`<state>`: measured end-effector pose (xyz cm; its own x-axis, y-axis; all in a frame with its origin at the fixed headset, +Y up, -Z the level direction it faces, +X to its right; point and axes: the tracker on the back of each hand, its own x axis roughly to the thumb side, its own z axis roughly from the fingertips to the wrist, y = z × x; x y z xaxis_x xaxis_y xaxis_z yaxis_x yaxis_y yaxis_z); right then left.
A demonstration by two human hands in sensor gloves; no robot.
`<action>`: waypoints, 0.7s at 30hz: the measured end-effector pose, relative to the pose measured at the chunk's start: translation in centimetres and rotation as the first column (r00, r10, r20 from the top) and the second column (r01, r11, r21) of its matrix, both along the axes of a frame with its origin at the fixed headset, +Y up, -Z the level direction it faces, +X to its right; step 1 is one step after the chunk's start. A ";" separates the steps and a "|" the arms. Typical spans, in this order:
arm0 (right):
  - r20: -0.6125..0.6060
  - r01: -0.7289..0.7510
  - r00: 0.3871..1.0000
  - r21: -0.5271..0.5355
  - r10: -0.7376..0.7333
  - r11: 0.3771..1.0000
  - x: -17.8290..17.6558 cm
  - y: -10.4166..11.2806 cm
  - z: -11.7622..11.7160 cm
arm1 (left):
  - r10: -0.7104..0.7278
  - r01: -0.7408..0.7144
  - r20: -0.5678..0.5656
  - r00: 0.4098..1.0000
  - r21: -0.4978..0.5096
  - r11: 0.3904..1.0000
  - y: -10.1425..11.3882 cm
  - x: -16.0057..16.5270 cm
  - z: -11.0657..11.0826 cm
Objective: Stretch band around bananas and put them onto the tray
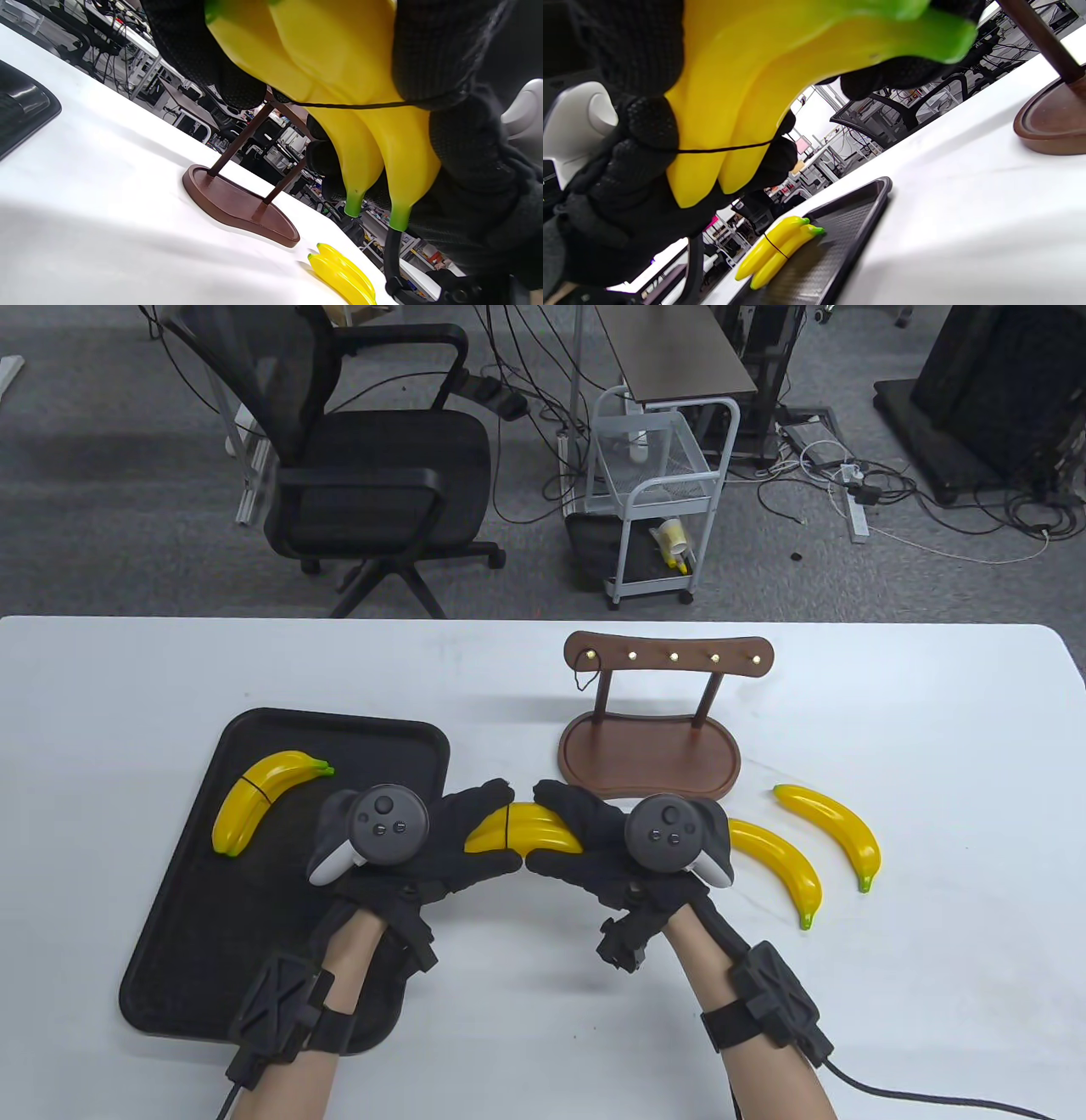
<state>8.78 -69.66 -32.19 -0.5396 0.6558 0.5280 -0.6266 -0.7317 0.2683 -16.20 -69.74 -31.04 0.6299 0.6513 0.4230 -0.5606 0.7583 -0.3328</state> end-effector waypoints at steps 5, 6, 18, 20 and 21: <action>0.006 -0.079 0.997 0.051 0.079 0.996 -0.2 0.6 0.5 | -0.057 0.058 -0.022 0.998 0.041 0.997 0.0 0.2 0.1; 0.008 -0.090 0.996 0.055 0.090 0.994 -0.3 0.6 0.6 | -0.052 0.053 -0.025 0.998 0.039 0.998 0.0 0.3 0.1; 0.169 -0.209 0.970 0.226 0.173 0.951 -1.7 0.8 1.7 | -0.076 0.083 -0.079 0.994 0.081 0.993 0.4 1.2 0.5; 0.157 -0.195 0.974 0.217 0.163 0.957 -1.6 0.8 1.7 | -0.089 0.096 -0.082 0.993 0.089 0.991 0.4 1.2 0.5; 0.147 -0.178 0.978 0.208 0.149 0.962 -1.6 0.8 1.6 | -0.088 0.095 -0.082 0.993 0.089 0.991 0.4 1.2 0.5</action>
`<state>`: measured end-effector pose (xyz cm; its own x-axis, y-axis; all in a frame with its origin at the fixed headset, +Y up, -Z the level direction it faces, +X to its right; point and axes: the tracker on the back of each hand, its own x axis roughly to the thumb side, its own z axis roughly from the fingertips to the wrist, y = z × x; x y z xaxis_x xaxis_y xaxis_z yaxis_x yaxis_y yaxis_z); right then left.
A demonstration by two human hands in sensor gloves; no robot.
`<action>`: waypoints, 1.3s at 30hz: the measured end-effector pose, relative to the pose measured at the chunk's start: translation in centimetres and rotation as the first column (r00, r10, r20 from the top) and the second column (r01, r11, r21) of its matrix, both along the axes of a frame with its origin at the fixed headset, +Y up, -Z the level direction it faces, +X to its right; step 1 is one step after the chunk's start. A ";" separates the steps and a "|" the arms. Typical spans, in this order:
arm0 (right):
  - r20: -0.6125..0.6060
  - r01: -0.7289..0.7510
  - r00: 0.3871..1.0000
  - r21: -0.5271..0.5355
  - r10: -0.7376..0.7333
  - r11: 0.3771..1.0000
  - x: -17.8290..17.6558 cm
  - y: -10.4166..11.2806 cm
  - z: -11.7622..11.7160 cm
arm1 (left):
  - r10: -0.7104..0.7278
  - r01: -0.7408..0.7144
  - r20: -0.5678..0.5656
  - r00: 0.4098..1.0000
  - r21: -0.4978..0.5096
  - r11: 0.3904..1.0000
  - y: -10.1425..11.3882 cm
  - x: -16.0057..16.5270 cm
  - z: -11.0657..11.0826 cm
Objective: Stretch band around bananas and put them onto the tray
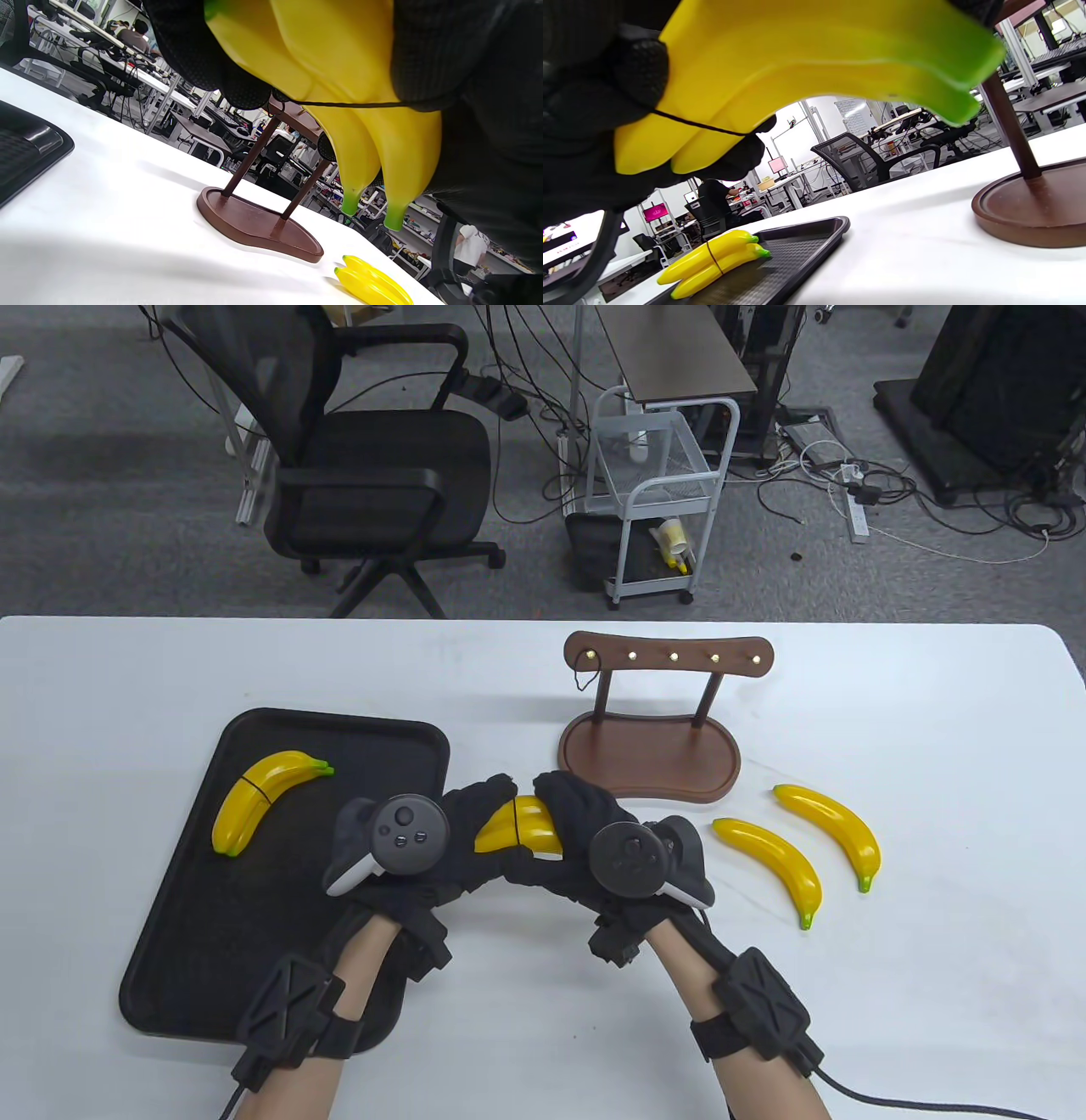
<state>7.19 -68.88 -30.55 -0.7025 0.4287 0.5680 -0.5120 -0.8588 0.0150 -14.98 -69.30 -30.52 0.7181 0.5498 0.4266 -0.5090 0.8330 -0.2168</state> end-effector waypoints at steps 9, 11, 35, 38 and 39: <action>-0.083 0.092 0.992 -0.040 -0.095 0.995 0.8 0.1 -0.4 | 0.048 -0.048 0.034 0.998 -0.014 0.999 0.3 -0.8 -0.2; -0.094 0.097 0.990 -0.064 -0.103 0.993 1.0 -0.1 -0.6 | 0.032 -0.031 0.033 0.999 -0.004 0.999 0.3 -0.7 -0.1; 0.007 -0.089 0.996 0.261 0.090 0.961 0.1 0.9 0.7 | 0.303 -0.293 -0.025 0.953 -0.339 0.894 -1.7 -1.8 -1.3; 0.007 -0.078 0.997 0.256 0.079 0.964 0.2 0.8 0.7 | 0.300 -0.284 -0.012 0.954 -0.366 0.886 -1.8 -1.8 -1.4; 0.009 -0.074 0.997 0.252 0.075 0.965 0.2 0.8 0.7 | 0.302 -0.286 -0.014 0.953 -0.367 0.885 -1.8 -1.8 -1.4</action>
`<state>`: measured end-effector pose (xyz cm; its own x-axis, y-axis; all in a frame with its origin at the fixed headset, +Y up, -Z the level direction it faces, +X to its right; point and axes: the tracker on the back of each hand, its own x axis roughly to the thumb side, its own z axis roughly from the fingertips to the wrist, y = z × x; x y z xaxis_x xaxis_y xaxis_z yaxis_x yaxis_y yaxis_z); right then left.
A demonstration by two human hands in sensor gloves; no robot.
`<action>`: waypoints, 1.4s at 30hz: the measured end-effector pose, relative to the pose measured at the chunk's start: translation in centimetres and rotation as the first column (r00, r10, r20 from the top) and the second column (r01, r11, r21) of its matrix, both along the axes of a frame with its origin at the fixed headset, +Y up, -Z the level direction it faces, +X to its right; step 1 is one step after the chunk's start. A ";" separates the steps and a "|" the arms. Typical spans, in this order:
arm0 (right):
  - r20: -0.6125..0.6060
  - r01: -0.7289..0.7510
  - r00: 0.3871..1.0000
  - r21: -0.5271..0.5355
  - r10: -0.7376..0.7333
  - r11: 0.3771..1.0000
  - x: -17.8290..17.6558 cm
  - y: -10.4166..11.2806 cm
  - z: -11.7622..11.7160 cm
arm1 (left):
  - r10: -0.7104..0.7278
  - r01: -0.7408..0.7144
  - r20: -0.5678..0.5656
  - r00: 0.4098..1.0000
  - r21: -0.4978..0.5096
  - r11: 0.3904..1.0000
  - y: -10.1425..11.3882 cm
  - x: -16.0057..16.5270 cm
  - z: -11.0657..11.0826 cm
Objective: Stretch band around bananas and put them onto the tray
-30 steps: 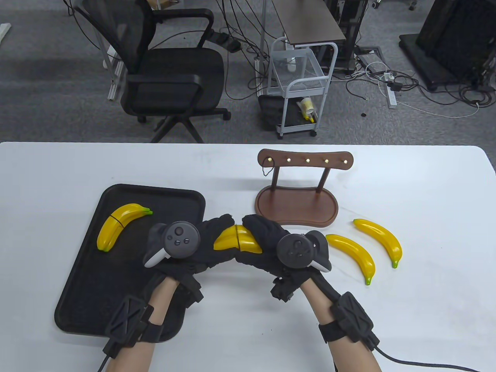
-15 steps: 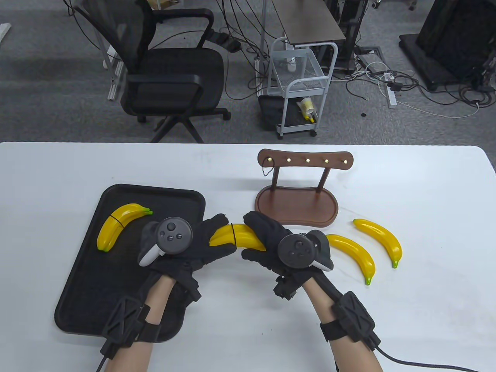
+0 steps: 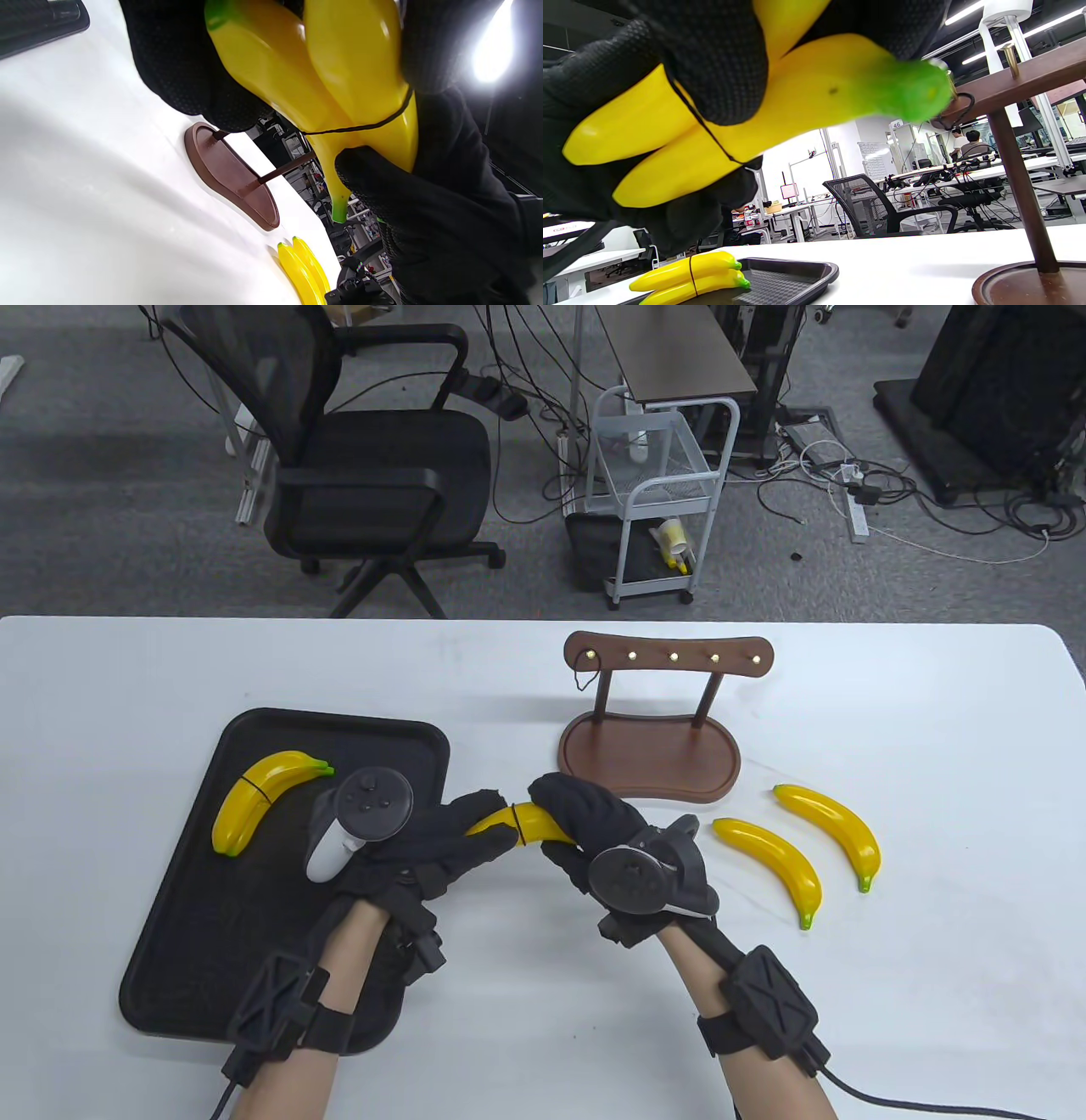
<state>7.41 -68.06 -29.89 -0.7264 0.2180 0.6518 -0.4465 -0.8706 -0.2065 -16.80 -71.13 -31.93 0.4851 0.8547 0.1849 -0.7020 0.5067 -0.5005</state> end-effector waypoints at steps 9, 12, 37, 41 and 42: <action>0.017 0.001 1.000 -0.021 0.000 1.000 0.4 0.1 -0.3 | -0.038 0.038 0.001 0.999 0.066 0.997 0.8 -0.1 0.3; 0.039 -0.005 0.999 -0.040 0.007 0.999 0.5 0.0 -0.5 | -0.063 0.070 -0.052 0.997 0.149 0.986 1.6 -0.2 0.6; 0.036 0.112 0.994 -0.335 -0.106 0.936 0.9 -1.0 -1.7 | -0.427 0.479 -0.220 0.877 0.450 0.754 3.1 3.0 2.5; 0.033 0.197 0.979 -0.371 -0.199 0.907 1.4 -1.1 -2.0 | -0.425 0.494 -0.253 0.869 0.446 0.746 3.1 2.6 2.3; 0.034 0.228 0.972 -0.385 -0.233 0.894 1.7 -1.1 -2.1 | -0.422 0.499 -0.265 0.867 0.442 0.746 3.1 2.3 2.2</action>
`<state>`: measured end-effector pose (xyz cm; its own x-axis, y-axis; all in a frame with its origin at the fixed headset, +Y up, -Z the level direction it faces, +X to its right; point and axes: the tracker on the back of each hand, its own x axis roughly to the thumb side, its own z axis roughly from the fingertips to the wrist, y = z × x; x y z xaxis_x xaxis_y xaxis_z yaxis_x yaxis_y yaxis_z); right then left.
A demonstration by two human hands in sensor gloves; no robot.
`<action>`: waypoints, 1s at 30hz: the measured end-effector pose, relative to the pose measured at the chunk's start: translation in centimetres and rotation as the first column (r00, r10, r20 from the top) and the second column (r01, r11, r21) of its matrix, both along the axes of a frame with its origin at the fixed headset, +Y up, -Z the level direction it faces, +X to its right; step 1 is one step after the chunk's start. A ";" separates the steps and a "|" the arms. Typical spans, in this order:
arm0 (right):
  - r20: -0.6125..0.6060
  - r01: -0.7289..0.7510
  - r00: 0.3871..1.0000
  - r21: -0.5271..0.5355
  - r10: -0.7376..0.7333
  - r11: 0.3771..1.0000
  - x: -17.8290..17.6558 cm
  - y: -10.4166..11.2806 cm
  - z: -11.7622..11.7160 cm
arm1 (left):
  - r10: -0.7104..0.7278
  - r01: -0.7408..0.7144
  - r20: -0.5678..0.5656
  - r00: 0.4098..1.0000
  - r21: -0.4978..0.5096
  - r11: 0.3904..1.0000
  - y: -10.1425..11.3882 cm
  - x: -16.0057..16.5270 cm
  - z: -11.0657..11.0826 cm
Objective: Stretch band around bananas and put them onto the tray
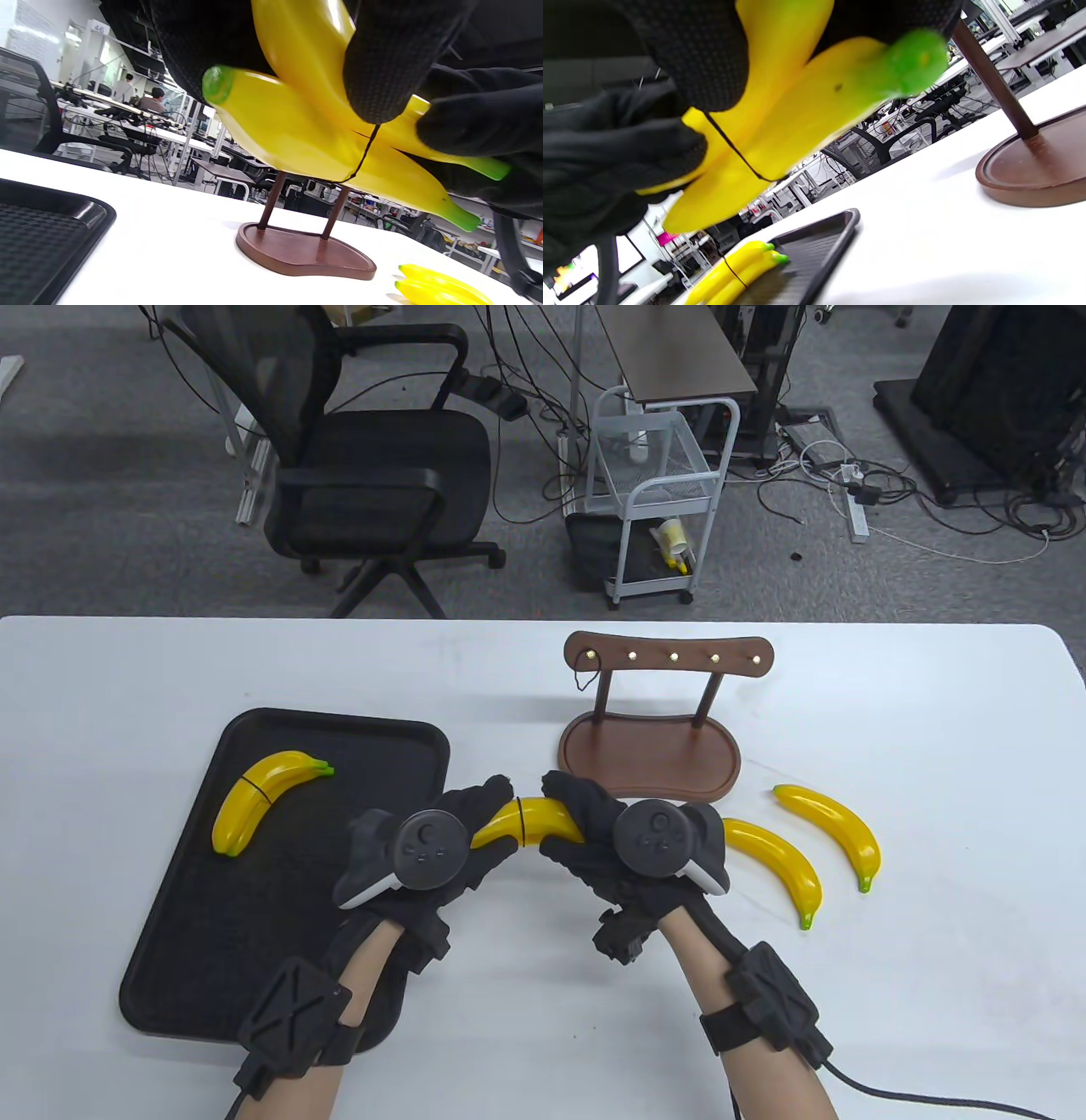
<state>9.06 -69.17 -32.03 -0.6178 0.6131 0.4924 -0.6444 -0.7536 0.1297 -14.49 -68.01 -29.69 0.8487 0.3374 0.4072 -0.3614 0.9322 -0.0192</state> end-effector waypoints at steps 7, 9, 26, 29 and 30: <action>0.052 0.135 0.990 -0.048 -0.132 0.990 2.5 0.3 -0.9 | 0.021 -0.023 -0.132 0.991 -0.012 1.000 -0.6 -2.7 -1.0; 0.066 0.165 0.985 -0.059 -0.161 0.985 3.1 0.3 -1.1 | 0.025 -0.029 -0.174 0.984 -0.019 0.999 -0.9 -3.6 -1.4; 0.133 0.193 0.975 -0.111 -0.178 0.975 5.7 -1.0 -2.4 | 0.037 -0.116 -0.563 0.826 -0.107 0.987 -5.8 -12.5 -3.1; 0.138 0.194 0.974 -0.117 -0.177 0.974 5.9 -1.2 -2.4 | 0.008 -0.115 -0.600 0.800 -0.140 0.984 -7.0 -13.6 -3.2; 0.140 0.194 0.974 -0.119 -0.177 0.974 5.9 -1.3 -2.5 | 0.003 -0.117 -0.606 0.795 -0.148 0.982 -7.2 -13.8 -3.2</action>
<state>15.00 -70.44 -34.50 -0.5398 0.7766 0.3248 -0.7888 -0.6014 0.1271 -28.32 -75.24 -32.93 0.8778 0.4110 -0.2462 -0.4079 0.9106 0.0660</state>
